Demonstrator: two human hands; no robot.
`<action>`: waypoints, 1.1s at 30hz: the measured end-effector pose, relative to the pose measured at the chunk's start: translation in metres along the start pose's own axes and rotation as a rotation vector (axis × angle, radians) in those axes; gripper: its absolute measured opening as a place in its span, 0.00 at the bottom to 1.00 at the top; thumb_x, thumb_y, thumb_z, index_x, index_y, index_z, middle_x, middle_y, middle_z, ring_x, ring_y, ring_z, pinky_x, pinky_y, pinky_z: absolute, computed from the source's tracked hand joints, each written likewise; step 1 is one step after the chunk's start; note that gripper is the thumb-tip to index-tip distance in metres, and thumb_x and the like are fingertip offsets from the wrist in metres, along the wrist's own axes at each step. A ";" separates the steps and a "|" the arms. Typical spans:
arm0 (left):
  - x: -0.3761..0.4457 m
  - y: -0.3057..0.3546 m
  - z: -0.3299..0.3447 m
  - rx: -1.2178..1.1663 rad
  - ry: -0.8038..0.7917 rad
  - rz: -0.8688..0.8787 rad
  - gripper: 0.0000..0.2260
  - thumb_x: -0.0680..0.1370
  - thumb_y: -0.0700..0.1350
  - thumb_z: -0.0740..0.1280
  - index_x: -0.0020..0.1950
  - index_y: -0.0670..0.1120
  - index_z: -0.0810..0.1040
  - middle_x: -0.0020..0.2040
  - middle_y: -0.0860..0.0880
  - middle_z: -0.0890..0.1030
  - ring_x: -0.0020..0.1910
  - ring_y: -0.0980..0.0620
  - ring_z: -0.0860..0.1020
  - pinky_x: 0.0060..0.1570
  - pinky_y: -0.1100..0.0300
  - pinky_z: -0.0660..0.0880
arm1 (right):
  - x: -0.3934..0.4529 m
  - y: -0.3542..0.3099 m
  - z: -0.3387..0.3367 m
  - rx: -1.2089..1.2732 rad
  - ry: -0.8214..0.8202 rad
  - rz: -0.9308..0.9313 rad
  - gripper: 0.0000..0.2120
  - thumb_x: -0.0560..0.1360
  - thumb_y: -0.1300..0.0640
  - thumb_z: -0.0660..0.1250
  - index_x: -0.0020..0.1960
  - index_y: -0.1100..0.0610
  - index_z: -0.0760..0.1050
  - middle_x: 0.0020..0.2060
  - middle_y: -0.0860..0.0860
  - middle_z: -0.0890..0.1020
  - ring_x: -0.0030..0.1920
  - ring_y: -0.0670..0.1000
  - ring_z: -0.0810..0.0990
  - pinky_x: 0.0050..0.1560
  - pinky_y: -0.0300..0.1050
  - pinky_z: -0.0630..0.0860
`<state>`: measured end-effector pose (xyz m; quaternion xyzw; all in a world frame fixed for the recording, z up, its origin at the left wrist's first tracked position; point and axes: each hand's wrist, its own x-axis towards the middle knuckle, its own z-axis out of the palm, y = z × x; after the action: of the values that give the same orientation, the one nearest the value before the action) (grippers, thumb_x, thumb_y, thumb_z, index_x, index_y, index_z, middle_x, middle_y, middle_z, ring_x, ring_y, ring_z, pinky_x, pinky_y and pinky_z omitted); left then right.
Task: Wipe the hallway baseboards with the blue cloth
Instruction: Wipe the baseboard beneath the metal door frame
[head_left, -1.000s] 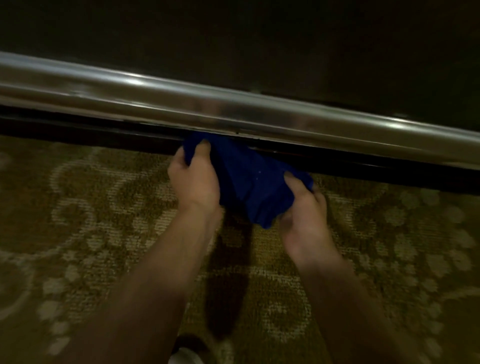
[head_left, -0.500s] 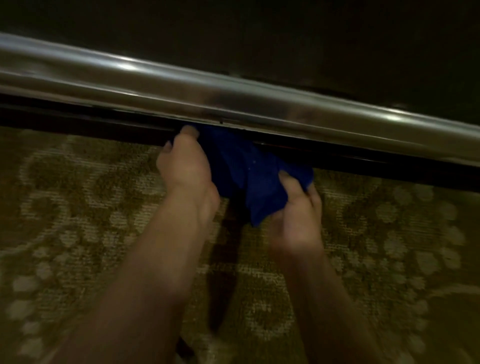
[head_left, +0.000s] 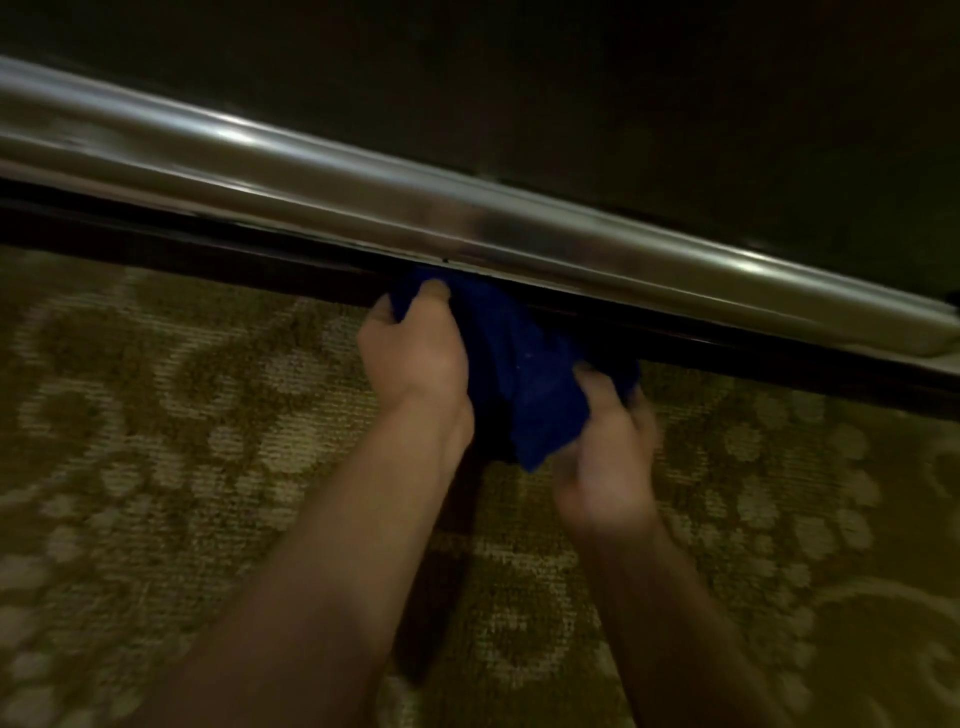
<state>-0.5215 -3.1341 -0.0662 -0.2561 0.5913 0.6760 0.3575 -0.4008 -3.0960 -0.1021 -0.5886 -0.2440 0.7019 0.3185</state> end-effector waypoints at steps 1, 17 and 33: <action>-0.006 -0.003 0.005 -0.004 0.008 0.019 0.10 0.78 0.42 0.67 0.43 0.55 0.71 0.45 0.52 0.77 0.45 0.54 0.76 0.56 0.56 0.75 | -0.001 -0.005 -0.001 -0.032 -0.011 -0.024 0.18 0.76 0.59 0.66 0.65 0.54 0.69 0.56 0.53 0.80 0.50 0.49 0.81 0.53 0.51 0.79; 0.033 0.020 -0.082 0.163 -0.107 0.246 0.16 0.79 0.47 0.67 0.67 0.51 0.75 0.60 0.48 0.82 0.57 0.48 0.82 0.57 0.51 0.78 | -0.023 0.031 0.036 -0.169 -0.256 0.082 0.17 0.79 0.55 0.63 0.67 0.47 0.70 0.60 0.51 0.79 0.59 0.53 0.79 0.63 0.57 0.74; 0.017 0.062 -0.108 0.605 -0.161 0.147 0.12 0.82 0.45 0.63 0.64 0.44 0.76 0.59 0.45 0.81 0.54 0.48 0.81 0.51 0.57 0.78 | -0.023 0.041 0.051 -0.636 -0.267 -0.035 0.22 0.82 0.55 0.58 0.75 0.56 0.60 0.68 0.54 0.73 0.68 0.57 0.71 0.67 0.46 0.66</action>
<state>-0.5892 -3.2402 -0.0597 -0.0407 0.7522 0.5117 0.4132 -0.4549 -3.1390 -0.1066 -0.5572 -0.5000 0.6559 0.0965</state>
